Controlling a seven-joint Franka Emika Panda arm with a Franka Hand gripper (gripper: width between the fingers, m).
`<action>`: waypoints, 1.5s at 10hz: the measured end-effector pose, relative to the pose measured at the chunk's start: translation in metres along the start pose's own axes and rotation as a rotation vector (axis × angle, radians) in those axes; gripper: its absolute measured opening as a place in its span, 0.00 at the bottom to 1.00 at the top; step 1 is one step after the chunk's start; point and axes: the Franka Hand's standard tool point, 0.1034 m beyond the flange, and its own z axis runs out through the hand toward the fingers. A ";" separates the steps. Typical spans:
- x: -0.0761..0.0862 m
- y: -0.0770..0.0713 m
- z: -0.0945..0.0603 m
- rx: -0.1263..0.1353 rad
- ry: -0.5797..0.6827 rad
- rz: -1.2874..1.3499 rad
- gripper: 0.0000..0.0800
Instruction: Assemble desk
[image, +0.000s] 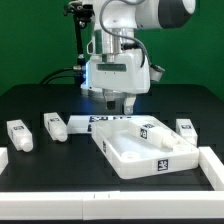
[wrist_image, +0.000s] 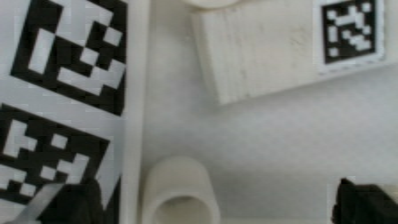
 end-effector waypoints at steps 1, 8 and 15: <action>0.001 0.001 0.001 -0.003 0.000 0.001 0.81; -0.003 0.004 0.005 -0.014 -0.006 -0.183 0.81; 0.018 -0.014 -0.026 0.060 0.036 -0.157 0.81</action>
Offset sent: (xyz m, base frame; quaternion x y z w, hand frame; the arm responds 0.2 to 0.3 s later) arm 0.0000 0.0000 0.0000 0.0000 0.0000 0.0000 1.0000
